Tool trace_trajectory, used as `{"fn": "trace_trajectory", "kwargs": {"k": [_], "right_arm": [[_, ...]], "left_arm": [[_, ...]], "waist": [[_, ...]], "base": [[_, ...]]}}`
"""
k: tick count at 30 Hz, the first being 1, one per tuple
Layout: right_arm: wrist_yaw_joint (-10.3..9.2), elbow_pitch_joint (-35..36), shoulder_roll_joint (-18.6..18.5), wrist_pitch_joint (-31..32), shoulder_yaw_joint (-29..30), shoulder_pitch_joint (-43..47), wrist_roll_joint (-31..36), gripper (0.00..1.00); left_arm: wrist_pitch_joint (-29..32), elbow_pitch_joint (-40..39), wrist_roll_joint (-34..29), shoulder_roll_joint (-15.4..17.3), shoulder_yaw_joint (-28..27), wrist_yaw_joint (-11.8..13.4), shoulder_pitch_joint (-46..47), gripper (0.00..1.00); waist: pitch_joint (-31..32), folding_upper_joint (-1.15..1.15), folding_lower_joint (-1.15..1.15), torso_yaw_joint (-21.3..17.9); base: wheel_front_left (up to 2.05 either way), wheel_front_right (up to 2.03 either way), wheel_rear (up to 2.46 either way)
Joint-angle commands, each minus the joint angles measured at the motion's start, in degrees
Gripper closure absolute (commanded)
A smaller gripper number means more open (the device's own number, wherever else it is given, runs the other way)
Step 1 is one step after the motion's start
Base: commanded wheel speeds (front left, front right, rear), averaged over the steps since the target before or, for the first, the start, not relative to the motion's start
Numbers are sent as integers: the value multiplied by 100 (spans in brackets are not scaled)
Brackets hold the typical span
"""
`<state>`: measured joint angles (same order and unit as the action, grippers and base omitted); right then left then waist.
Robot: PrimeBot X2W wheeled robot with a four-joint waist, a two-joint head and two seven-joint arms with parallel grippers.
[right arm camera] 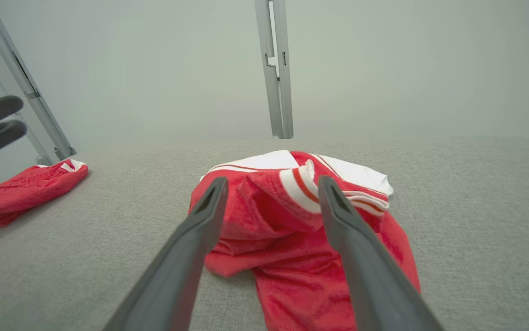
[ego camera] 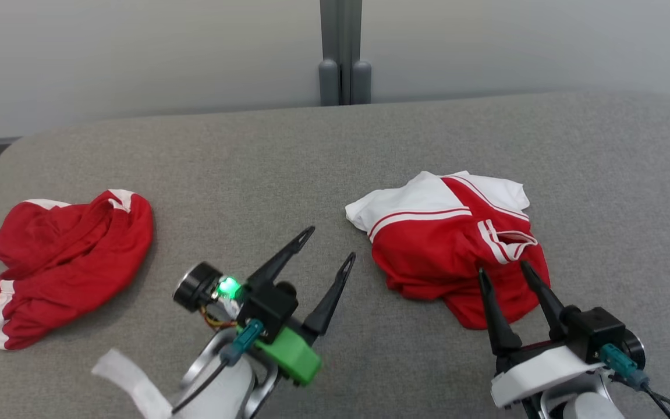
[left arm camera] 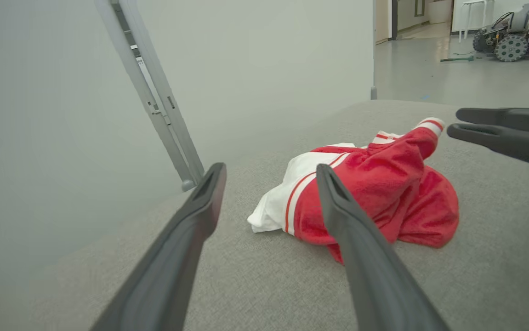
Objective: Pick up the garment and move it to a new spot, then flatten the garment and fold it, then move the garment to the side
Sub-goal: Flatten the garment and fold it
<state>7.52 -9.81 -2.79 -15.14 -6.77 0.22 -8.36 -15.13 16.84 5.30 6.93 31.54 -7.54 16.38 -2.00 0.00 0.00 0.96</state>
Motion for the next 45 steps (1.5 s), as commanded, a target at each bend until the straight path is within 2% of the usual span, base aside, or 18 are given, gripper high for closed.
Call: {"fn": "trace_trajectory", "kwargs": {"k": [1,9,15,20,23,29,30,31,39,45], "right_arm": [[-6,19,-19,-2,3,-145,39,0],[-6,97,-14,-2,-3,-529,-49,0],[-6,159,-14,-2,3,-734,-131,0],[-6,214,-13,-2,17,-834,-218,0],[-6,231,-12,-2,4,-869,-279,0],[-6,240,-12,-1,-14,-867,-392,0],[-6,244,-11,-1,-12,-864,-398,0],[-6,246,-11,-1,-7,-863,-408,0],[-6,179,-13,-1,74,-761,-436,0],[-6,84,-14,-1,-5,-695,-464,0]], "left_arm": [[-3,210,-44,20,172,12,414,0],[9,1942,233,-218,1134,12,2409,0],[54,2697,688,-345,2137,12,3486,0],[257,3231,1099,-373,2904,12,3957,0],[533,3390,1568,-390,3460,12,4097,0],[880,3750,2085,-352,3988,12,4408,0],[871,3808,2083,-358,4026,12,4464,38],[837,3841,2107,-363,4042,12,4491,100],[429,3578,2550,-390,4151,12,4606,100],[159,2426,3798,-405,3917,13,5072,100]], "waist": [[-479,0,0,-242],[-1179,0,0,-680],[-1617,0,0,-1047],[-1799,0,0,-1354],[-1863,0,0,-1551],[-1944,0,0,-1809],[-1950,0,0,-1837],[-1952,0,0,-1850],[-1784,0,0,-1805],[-1505,0,0,-1729]], "base": [[0,0,0],[0,0,0],[0,0,0],[0,0,0],[0,0,0],[0,0,0],[0,0,0],[0,0,0],[0,0,0],[0,0,0]]}}
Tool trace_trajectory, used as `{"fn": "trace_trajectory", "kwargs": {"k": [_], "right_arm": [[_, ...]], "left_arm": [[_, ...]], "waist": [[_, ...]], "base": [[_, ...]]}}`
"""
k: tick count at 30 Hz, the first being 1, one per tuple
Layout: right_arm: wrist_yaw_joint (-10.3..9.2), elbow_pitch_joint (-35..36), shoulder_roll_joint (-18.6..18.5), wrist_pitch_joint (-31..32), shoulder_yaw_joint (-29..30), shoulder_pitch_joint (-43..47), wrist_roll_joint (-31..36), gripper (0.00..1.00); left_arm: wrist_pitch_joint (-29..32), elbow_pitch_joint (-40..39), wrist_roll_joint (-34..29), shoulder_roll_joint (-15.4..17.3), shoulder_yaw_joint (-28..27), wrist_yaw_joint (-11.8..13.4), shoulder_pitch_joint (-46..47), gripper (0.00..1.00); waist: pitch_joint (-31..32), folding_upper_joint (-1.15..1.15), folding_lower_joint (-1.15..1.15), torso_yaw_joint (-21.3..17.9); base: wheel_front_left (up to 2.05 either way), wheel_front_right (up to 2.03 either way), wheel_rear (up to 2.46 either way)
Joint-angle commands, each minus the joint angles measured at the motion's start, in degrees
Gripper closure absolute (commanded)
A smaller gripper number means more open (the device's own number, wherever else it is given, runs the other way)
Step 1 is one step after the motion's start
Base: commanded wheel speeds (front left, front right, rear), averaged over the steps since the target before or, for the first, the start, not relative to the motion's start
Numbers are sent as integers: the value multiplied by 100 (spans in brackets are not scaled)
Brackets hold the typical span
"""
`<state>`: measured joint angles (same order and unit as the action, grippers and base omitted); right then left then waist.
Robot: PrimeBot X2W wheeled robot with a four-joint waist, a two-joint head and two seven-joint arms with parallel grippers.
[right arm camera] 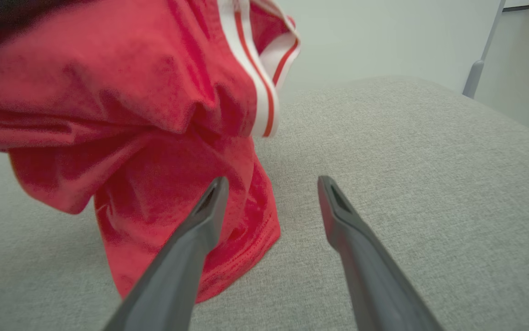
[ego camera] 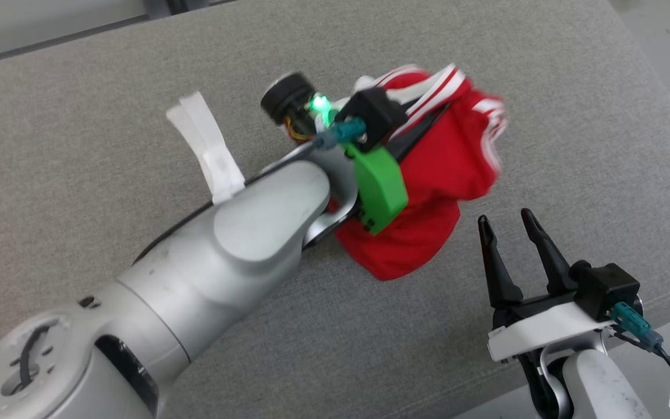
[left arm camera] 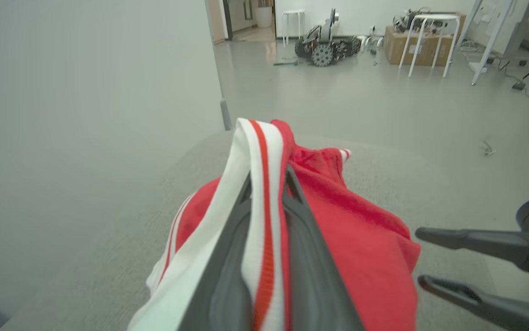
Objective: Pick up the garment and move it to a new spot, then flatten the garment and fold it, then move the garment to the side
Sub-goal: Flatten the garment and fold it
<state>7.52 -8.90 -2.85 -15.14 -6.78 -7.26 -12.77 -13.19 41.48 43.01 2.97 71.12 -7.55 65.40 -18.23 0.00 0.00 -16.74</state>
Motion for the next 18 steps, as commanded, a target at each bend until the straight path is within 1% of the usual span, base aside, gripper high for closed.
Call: {"fn": "trace_trajectory", "kwargs": {"k": [1,3,5,8,10,11,15,18], "right_arm": [[-6,-26,-9,-1,-22,48,-35,0],[-6,-44,-8,-1,-50,67,-68,0],[-6,-51,-8,-1,-59,117,-95,0],[-6,-38,-9,-1,-1,191,-131,0],[-6,-57,-7,-1,38,242,-138,0],[-6,-56,-7,-1,63,281,-141,0],[-6,-54,-6,-1,135,378,-59,0],[-6,-36,-7,-1,186,395,17,0]], "left_arm": [[-60,-274,298,-6,-120,13,329,100],[-102,-642,780,2,-408,14,665,100],[-141,-908,1314,10,-896,13,958,100],[-184,-973,2056,9,-1854,13,1208,100],[-188,-854,2399,8,-2281,32,1099,100],[-191,-773,2572,14,-2512,49,939,100],[-192,-421,2916,30,-2983,87,-5,100],[-194,-145,2878,14,-3241,76,-1018,100]], "waist": [[174,0,0,26],[281,0,0,-8],[383,0,0,-40],[528,0,0,-29],[612,0,0,10],[655,0,0,53],[770,0,0,313],[762,0,0,554]], "base": [[0,0,0],[0,0,0],[0,0,0],[0,0,0],[0,0,0],[0,0,0],[0,0,0],[0,0,0]]}}
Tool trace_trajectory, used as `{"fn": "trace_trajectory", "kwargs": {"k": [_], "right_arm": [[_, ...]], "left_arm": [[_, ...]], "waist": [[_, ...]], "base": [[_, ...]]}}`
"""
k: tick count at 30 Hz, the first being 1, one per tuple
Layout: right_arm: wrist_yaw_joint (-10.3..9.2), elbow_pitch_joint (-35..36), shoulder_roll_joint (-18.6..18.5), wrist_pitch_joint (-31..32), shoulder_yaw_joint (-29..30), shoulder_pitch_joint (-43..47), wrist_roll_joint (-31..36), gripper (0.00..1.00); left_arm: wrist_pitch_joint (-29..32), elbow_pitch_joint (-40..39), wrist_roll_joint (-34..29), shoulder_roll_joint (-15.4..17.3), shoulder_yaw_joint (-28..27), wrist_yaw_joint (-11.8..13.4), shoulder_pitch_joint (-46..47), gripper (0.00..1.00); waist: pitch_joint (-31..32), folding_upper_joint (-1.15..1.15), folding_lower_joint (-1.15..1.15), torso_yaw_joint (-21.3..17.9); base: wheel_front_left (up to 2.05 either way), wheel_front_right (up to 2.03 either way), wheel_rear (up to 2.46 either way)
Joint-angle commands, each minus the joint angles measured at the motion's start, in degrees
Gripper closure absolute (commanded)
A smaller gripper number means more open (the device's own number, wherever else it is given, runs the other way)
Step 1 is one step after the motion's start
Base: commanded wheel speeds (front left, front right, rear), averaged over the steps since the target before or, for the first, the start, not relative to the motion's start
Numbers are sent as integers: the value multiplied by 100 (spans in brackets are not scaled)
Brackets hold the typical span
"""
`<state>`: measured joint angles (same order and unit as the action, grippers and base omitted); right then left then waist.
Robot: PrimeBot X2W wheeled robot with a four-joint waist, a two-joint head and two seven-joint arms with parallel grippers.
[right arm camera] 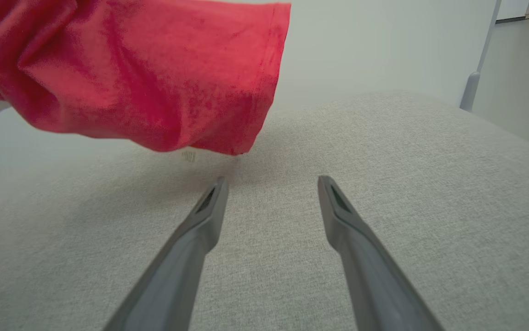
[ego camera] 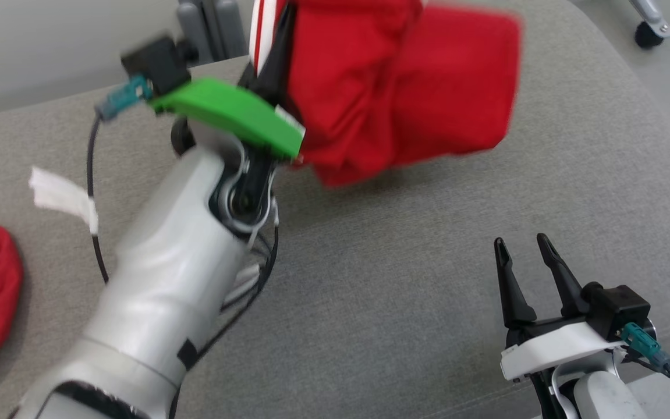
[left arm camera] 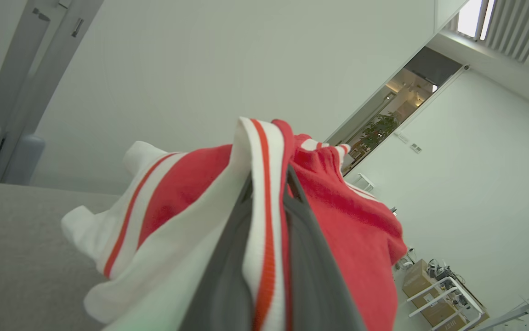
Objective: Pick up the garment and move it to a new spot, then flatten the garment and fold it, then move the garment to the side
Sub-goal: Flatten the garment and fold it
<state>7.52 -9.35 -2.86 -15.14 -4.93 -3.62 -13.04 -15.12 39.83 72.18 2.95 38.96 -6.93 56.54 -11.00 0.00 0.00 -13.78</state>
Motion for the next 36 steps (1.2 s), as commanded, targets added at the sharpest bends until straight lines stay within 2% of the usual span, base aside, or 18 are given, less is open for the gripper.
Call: {"fn": "trace_trajectory", "kwargs": {"k": [1,5,8,10,12,14,15,16,19,21,25,28,30,32,36], "right_arm": [[-5,20,-5,-1,1,20,67,0],[-6,35,-10,-1,39,-72,181,0],[-5,36,-6,-1,79,-82,258,0],[-6,18,-8,-1,113,-41,296,0],[-5,-3,-6,-1,109,13,327,0],[-6,-25,-8,-1,91,41,329,0],[-6,-32,-8,-1,75,46,324,0],[-6,-35,-8,-1,72,52,317,0],[-6,-1,-8,-1,87,84,309,0],[-6,7,-8,-1,110,103,329,0],[-6,1,-8,-1,139,128,361,0],[-6,12,-8,-1,154,138,352,0],[-6,19,-8,-1,147,124,322,0],[-6,52,-8,-1,116,141,292,0],[-6,30,-8,-1,86,162,279,0]], "left_arm": [[-1,74,-142,9,-94,4,-375,100],[-2,259,-1129,-1,-457,-12,-1414,100],[-4,-1,-2074,-5,-672,2,-1915,100],[-3,-313,-2622,-7,-596,-16,-2303,100],[-2,-607,-3036,-9,-245,-42,-2621,100],[-3,-800,-3156,3,242,-62,-2890,59],[-3,-882,-3084,-1,603,-58,-2998,24],[-4,-896,-3076,7,824,-59,-3023,0],[-4,-965,-3194,14,1186,-57,-2992,0],[-4,-1159,-3303,56,1169,-58,-3024,0],[-3,-1746,-3494,377,946,-58,-3248,0],[-3,-2059,-3748,841,790,191,-3332,0],[27,-2128,-3818,1075,660,426,-3401,0],[125,-2057,-3855,1279,599,557,-3440,0],[315,-1704,-3913,1418,653,532,-3270,0]], "waist": [[30,0,0,315],[-16,0,0,546],[-15,0,0,705],[15,0,0,804],[47,0,0,897],[71,0,0,962],[84,0,0,987],[93,0,0,1014],[116,0,0,1117],[130,0,0,1174],[171,0,0,1215],[179,0,0,1193],[158,0,0,1149],[137,0,0,1106],[65,0,0,1054]], "base": [[0,0,0],[0,0,0],[0,0,0],[0,0,0],[0,0,0],[0,0,0],[0,0,0],[0,0,0],[0,0,0],[0,0,0],[0,0,0],[0,0,0],[0,0,0],[0,0,0],[0,0,0]]}}
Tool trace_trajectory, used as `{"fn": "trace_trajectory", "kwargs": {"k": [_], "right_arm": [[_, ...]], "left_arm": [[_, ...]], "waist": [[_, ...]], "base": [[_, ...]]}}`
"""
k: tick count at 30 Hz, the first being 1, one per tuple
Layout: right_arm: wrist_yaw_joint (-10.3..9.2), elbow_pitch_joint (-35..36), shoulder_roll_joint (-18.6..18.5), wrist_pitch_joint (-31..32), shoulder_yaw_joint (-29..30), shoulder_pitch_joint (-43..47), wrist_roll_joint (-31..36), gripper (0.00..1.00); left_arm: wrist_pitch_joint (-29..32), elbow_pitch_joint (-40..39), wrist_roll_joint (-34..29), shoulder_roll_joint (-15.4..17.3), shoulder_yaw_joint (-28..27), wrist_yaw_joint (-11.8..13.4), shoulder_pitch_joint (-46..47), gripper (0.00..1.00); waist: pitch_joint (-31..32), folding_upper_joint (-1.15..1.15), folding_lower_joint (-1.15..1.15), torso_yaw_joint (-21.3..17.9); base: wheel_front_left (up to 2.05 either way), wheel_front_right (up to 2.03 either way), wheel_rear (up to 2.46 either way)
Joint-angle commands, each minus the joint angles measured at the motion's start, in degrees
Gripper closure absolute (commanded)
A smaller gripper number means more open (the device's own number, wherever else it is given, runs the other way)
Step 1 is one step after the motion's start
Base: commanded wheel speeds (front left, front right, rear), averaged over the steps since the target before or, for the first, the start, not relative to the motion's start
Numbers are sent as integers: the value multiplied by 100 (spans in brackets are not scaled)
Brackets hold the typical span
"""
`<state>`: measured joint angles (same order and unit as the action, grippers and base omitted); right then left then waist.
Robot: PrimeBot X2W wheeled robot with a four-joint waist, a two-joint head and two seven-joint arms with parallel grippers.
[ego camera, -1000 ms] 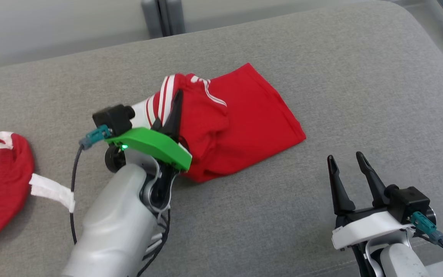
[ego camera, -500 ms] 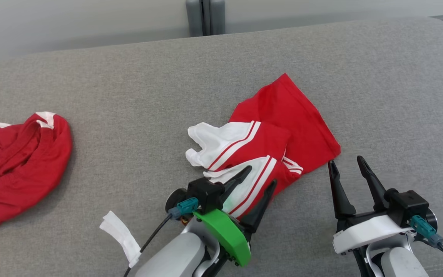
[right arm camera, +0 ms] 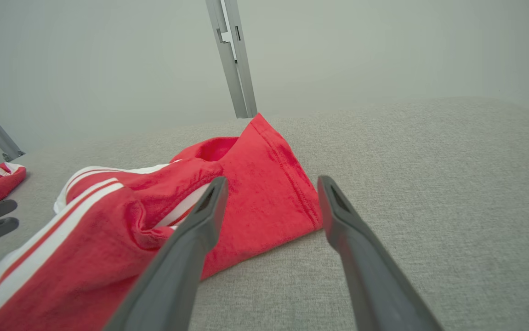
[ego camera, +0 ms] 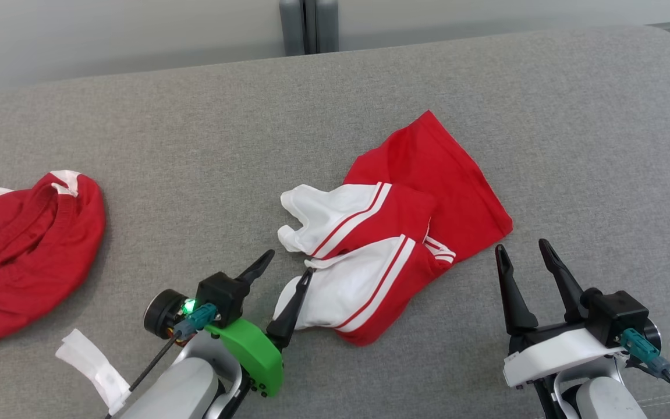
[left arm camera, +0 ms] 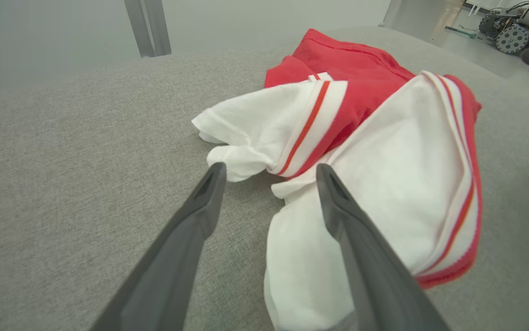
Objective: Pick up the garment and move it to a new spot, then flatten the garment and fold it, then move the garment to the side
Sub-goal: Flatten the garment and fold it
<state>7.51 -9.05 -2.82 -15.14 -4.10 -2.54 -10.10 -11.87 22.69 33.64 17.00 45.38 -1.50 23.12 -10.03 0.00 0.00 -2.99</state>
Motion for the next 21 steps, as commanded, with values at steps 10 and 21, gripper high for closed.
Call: {"fn": "trace_trajectory", "kwargs": {"k": [10,21], "right_arm": [[-5,26,-13,-1,65,-103,94,0],[-4,8,-12,-1,19,16,82,0]], "left_arm": [[95,1282,-672,-233,591,-207,777,0],[-181,1916,-819,-430,782,-331,1015,51]], "waist": [[-168,0,0,-191],[-86,0,0,-293]], "base": [[0,0,0],[0,0,0]]}}
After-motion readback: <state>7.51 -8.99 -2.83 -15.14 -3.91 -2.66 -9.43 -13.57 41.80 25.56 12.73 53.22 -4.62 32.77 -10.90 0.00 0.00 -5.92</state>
